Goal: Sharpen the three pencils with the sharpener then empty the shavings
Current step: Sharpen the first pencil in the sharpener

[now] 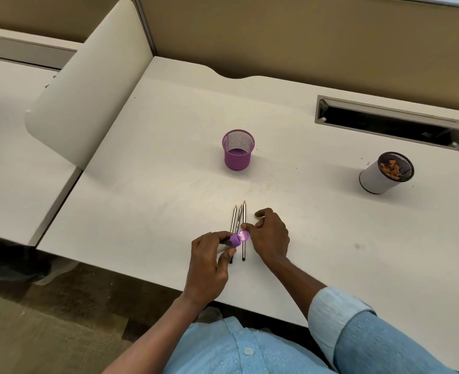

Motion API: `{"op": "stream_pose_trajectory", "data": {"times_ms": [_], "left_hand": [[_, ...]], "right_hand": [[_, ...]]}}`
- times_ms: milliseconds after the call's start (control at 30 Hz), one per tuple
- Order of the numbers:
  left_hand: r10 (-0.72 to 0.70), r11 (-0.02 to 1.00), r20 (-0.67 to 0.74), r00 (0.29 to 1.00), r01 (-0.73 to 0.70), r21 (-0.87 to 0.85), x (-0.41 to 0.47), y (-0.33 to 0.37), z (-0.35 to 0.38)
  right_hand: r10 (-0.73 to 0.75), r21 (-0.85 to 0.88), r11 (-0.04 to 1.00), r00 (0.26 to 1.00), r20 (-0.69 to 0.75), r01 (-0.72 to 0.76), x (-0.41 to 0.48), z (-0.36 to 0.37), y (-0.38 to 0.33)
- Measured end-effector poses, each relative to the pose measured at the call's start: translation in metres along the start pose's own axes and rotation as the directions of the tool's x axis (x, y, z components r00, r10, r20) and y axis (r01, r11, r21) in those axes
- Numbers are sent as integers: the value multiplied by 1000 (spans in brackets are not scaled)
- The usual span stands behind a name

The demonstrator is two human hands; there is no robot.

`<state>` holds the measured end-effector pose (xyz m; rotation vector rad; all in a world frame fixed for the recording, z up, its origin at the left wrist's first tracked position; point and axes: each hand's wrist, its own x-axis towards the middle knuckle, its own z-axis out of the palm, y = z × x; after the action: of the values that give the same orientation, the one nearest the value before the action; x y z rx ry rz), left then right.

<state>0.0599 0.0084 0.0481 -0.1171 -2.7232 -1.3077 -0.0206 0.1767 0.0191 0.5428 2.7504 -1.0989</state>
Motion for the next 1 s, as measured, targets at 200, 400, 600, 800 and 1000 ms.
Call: {"op": "stream_pose_trajectory", "data": {"times_ms": [200,400,600,800,1000], "left_hand": [[19,1000,2,1000,-19,1,-4,2,1],[29,1000,16,999,-29,-10,-2,4,7],[14,999,26,1000,-13,-34,6,9,18],[41,997,79,996,-36,-65,20,19,23],[72,988,119,990,-54,-145,31,26,26]], "right_hand": [[13,-38,999,999,-41,-15,-6,-9,10],[-50,-201,979,989,-136,22,-14,-22,30],[-190,-65,981,969,-157,182,-13,-51,53],[-359,93,923,923,-136,373,-15,-107,53],[-483,17,874,873,-69,485,-23,-132,64]]}}
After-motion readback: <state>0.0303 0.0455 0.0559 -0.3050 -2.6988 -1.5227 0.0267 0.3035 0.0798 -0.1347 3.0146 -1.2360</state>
